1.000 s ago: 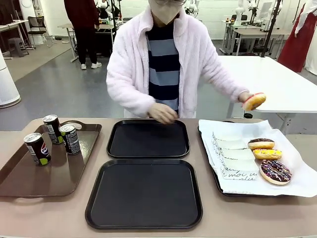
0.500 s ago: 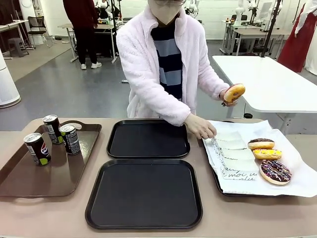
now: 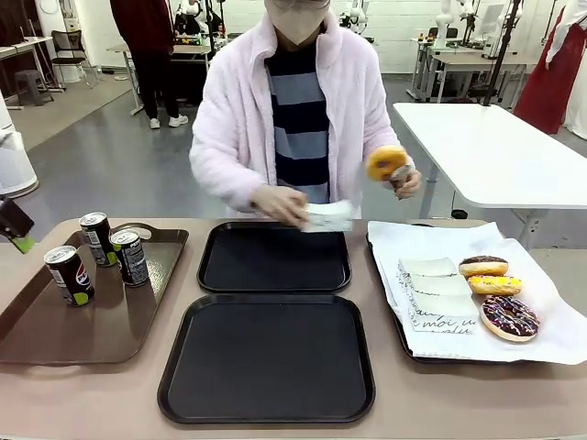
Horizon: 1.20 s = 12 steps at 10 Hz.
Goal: Set up donuts and drinks on trays.
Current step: Pick up one Pepsi coke and place it on the Flat Tray.
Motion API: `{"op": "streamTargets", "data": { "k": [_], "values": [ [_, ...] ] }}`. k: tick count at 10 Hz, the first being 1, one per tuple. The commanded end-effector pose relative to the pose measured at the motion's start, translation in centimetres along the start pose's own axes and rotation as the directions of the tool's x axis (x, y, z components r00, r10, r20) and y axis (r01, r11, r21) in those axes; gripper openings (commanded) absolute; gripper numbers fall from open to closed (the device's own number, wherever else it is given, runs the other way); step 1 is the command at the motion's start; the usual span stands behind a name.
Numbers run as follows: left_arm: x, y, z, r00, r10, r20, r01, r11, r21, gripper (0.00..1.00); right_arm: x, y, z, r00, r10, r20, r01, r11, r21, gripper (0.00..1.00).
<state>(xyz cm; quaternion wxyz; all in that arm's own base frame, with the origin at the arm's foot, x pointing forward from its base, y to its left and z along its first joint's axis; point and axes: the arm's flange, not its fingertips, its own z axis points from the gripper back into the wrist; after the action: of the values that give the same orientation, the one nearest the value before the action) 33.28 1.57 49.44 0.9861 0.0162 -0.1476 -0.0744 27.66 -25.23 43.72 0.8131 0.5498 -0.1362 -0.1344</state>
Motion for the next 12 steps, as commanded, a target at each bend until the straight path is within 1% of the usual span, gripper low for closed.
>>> {"op": "streamTargets", "data": {
  "k": [1, 3, 4, 5, 9, 10, 12],
  "values": [
    [-0.5, -1.7, -2.9, 0.999, 0.012, -0.04, -0.011, 1.0, 0.023, 1.0, 0.1, -0.1, 0.0, 1.0, 0.008, 0.007, -0.008, 1.0, 0.022, 1.0],
    [0.0, -2.2, -3.6, 0.999, 0.035, -0.025, -0.035, 0.999, -0.024, 1.0, 0.1, -0.1, 0.0, 1.0, 0.008, 0.007, -0.008, 1.0, 0.022, 1.0],
    [0.1, -1.6, -3.5, 0.998, 0.059, -0.021, -0.061, 0.995, -0.075, 1.0, 0.1, -0.1, 0.0, 1.0, 0.008, 0.007, -0.008, 1.0, 0.022, 1.0],
    [1.1, -2.3, -2.5, 0.999, -0.003, -0.051, 0.003, 1.0, -0.005, 1.0, 0.1, -0.1, 0.0, 1.0, 0.008, 0.007, -0.008, 1.0, 0.022, 1.0],
    [1.1, -2.3, -2.5, 0.999, -0.003, -0.051, 0.003, 1.0, -0.005, 1.0, 0.1, -0.1, 0.0, 1.0, 0.008, 0.007, -0.008, 1.0, 0.022, 1.0],
    [1.2, -2.2, -2.7, 0.999, 0.001, -0.045, -0.002, 1.0, -0.027, 1.0, 0.1, -0.1, 0.0, 1.0, 0.008, 0.007, -0.008, 1.0, 0.022, 1.0],
    [4.0, -2.7, -4.7, 0.998, 0.041, -0.039, -0.041, 0.999, 0.002, 1.0, 0.1, -0.1, 0.0, 1.0, 0.008, 0.007, -0.008, 1.0, 0.022, 1.0]
  ]
}}
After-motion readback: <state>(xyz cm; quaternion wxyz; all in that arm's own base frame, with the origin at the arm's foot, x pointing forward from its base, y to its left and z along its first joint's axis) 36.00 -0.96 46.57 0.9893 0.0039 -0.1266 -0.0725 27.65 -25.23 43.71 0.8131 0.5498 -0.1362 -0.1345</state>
